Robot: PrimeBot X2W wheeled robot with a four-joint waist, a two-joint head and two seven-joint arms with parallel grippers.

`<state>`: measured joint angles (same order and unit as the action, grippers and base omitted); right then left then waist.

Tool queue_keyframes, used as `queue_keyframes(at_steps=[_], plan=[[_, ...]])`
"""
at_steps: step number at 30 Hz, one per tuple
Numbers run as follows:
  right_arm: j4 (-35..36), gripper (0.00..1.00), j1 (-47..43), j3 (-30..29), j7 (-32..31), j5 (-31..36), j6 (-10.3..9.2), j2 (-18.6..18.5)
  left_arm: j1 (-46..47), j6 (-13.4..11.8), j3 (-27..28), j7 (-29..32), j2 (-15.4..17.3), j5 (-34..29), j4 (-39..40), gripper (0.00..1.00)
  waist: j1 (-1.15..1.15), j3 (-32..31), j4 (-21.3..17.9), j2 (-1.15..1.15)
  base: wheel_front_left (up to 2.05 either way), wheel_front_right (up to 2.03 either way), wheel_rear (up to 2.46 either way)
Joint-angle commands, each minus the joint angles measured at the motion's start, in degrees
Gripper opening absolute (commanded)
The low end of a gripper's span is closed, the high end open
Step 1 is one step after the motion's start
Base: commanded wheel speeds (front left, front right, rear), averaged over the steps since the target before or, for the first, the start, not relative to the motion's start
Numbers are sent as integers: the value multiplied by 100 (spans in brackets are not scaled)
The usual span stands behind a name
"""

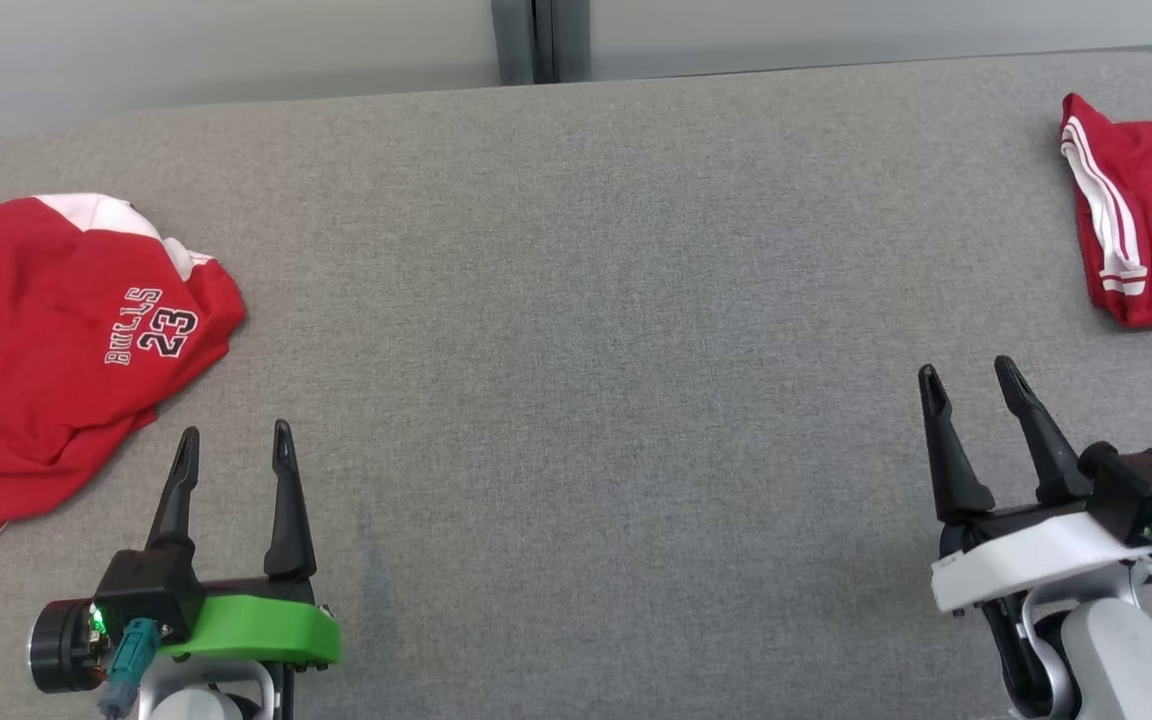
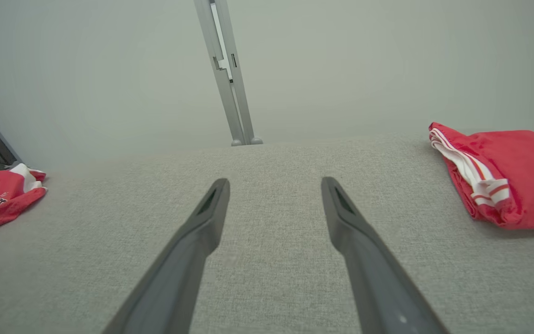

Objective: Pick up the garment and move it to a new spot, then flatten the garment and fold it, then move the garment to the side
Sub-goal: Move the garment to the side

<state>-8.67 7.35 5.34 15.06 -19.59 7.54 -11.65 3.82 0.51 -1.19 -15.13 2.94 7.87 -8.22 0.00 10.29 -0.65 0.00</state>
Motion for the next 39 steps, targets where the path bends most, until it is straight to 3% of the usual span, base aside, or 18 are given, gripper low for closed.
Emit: queue_keyframes(at_steps=[1,11,39], plan=[[72,100,-159,-83,14,84,-11,90,-99,22,-1,1,1,33,-33,100,0,-119,60,0,0,0,0],[369,100,-628,-291,14,282,-10,475,-214,27,-12,1,0,91,-68,100,0,-400,145,0,0,0,0],[252,100,-733,-205,14,278,-10,460,-290,66,12,2,0,26,-100,100,0,-581,185,0,0,0,0]])
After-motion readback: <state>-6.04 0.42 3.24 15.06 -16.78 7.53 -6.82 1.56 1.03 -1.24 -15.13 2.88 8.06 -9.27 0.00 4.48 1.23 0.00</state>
